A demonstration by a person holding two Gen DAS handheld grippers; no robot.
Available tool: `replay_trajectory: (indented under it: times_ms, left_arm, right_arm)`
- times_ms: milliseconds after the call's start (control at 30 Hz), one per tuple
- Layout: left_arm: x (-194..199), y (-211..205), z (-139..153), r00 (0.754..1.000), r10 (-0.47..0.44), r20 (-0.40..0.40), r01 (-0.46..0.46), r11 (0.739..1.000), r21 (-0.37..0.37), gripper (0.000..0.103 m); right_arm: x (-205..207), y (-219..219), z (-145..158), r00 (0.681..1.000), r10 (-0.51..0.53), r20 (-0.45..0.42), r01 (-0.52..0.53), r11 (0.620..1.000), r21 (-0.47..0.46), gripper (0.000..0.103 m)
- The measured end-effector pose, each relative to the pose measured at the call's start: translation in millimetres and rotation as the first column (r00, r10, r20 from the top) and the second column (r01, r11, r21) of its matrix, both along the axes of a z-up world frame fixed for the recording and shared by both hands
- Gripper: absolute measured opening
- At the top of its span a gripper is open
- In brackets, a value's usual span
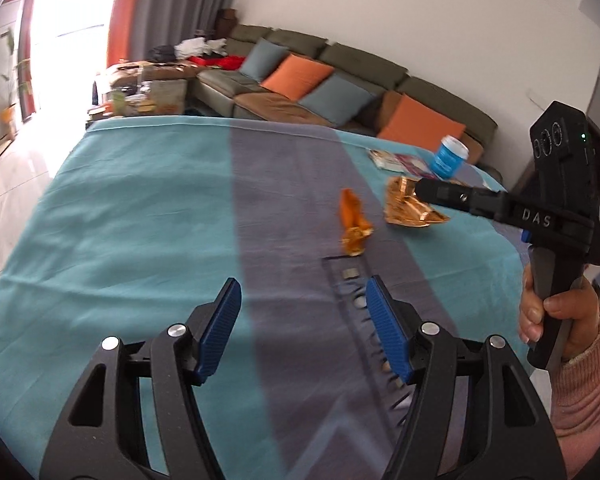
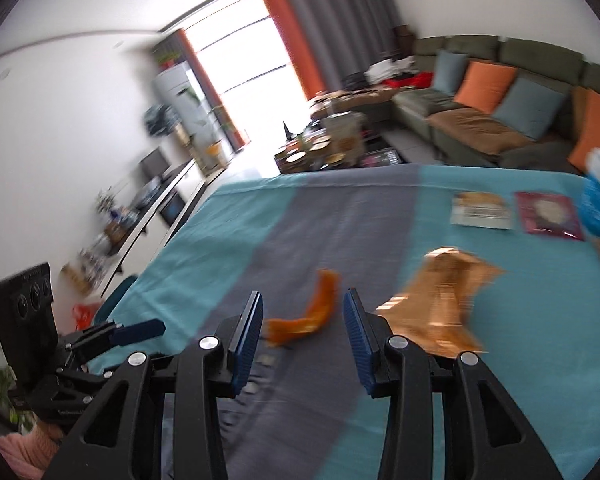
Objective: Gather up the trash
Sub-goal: 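Move both open tools back over the table trash, then grasp the orange peel with the left tool while the right tool grasps the gold foil wrapper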
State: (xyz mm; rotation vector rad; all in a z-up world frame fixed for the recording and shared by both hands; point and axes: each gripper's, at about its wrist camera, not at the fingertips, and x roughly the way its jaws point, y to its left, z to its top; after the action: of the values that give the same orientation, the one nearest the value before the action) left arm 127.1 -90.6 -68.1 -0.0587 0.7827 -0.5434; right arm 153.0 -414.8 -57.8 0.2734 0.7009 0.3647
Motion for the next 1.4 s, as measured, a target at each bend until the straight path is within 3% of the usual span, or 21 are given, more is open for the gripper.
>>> replay_trajectory:
  times_ms: [300, 400, 767, 1000, 1100, 1400]
  left_arm:
    - [40, -51, -13, 0.996, -0.042, -0.081, 0.042, 0.999, -0.001, 0.058]
    - [53, -61, -19, 0.992, -0.045, -0.115, 0.045, 0.999, -0.004, 0.051]
    - [75, -79, -31, 0.984, -0.054, -0.169, 0.054, 0.999, -0.003, 0.046]
    - [83, -81, -36, 0.978, -0.075, -0.193, 0.072, 0.997, -0.021, 0.023]
    - [81, -82, -36, 0.978, -0.084, -0.190, 0.081, 0.996, -0.021, 0.016]
    - [68, -79, -31, 0.986, -0.078, -0.149, 0.078, 0.997, -0.003, 0.015]
  right_arm:
    - [6, -48, -14, 0.991, -0.130, -0.015, 0.130, 0.991, 0.026, 0.040]
    - [11, -57, -20, 0.989, -0.143, -0.026, 0.144, 0.989, 0.022, 0.043]
    - [30, -64, -42, 0.987, -0.126, -0.102, 0.130, 0.991, 0.040, 0.044]
    - [33, -62, -48, 0.986, -0.105, -0.128, 0.113, 0.992, 0.055, 0.043]
    - [32, -64, -49, 0.986, -0.099, -0.135, 0.109, 0.992, 0.067, 0.039]
    - [33, -64, -51, 0.987, -0.078, -0.143, 0.090, 0.993, 0.081, 0.017]
